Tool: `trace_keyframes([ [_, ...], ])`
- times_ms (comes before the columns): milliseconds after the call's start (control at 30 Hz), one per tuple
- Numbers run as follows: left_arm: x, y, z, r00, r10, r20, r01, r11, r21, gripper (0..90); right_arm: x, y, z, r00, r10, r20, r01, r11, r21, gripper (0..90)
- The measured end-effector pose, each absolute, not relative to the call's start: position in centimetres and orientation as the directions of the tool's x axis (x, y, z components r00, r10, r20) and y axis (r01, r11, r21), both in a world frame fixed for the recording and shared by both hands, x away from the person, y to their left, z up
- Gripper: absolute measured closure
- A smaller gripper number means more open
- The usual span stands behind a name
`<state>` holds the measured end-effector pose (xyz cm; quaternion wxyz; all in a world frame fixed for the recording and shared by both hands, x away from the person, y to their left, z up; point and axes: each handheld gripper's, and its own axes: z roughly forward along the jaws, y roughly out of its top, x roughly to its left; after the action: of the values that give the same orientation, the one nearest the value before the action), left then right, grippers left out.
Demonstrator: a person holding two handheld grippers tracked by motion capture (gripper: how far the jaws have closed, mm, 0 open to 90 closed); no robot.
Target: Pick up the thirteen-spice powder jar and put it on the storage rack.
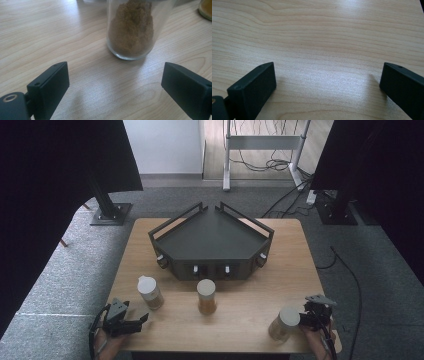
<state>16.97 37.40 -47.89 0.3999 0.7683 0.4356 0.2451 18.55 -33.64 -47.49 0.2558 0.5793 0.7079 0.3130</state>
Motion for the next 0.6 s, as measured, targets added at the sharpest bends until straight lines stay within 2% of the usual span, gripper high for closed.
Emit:
trace_keyframes([
  [600, 15.86, 37.76, -47.66, 0.51, 0.86, 0.012, 0.409, -0.255, 0.876, 7.9, 18.44, -33.71, -47.49, -0.196, 0.981, 0.002, 0.661, 0.13, 0.739, 0.0],
])
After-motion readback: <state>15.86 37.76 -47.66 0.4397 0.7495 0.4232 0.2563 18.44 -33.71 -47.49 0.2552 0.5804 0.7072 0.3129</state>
